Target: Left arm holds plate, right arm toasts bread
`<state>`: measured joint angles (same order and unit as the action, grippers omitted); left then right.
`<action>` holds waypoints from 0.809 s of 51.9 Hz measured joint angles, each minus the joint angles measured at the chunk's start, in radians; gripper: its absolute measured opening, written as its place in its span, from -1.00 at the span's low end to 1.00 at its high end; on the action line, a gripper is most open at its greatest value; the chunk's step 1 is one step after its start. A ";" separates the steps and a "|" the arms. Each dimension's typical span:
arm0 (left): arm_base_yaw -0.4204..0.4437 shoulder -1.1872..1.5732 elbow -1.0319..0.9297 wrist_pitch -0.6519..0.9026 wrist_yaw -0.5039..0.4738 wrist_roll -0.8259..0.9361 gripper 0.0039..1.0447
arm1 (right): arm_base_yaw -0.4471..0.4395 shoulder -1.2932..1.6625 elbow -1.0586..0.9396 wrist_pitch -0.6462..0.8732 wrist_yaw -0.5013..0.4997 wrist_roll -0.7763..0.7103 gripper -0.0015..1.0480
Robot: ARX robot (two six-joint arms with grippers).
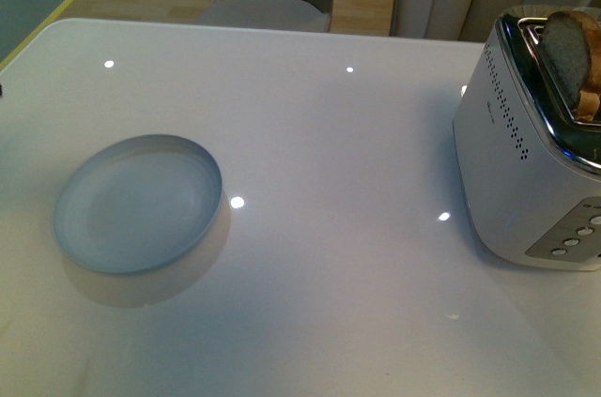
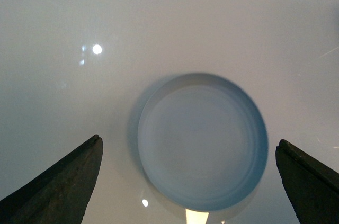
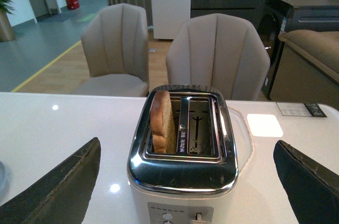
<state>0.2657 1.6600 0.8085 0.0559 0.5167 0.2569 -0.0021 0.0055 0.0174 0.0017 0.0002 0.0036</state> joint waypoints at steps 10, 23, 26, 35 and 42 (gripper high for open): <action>-0.087 -0.298 -0.070 -0.032 -0.028 -0.051 0.87 | 0.000 0.000 0.000 0.000 0.000 0.000 0.83; -0.223 -0.700 -0.298 0.132 -0.286 -0.237 0.72 | 0.000 0.000 0.000 0.000 0.000 0.000 0.83; -0.251 -0.741 -0.388 0.339 -0.437 -0.244 0.52 | 0.000 0.000 0.000 0.000 0.000 0.000 0.83; -0.262 -0.833 -0.552 0.507 -0.517 -0.249 -0.17 | 0.000 0.000 0.000 0.000 0.000 0.000 0.83; -0.263 -0.897 -0.617 0.507 -0.517 -0.251 -0.65 | 0.000 0.000 0.000 0.000 0.000 0.000 0.83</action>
<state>0.0025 0.7628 0.1917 0.5625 -0.0002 0.0055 -0.0021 0.0055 0.0174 0.0017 0.0002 0.0036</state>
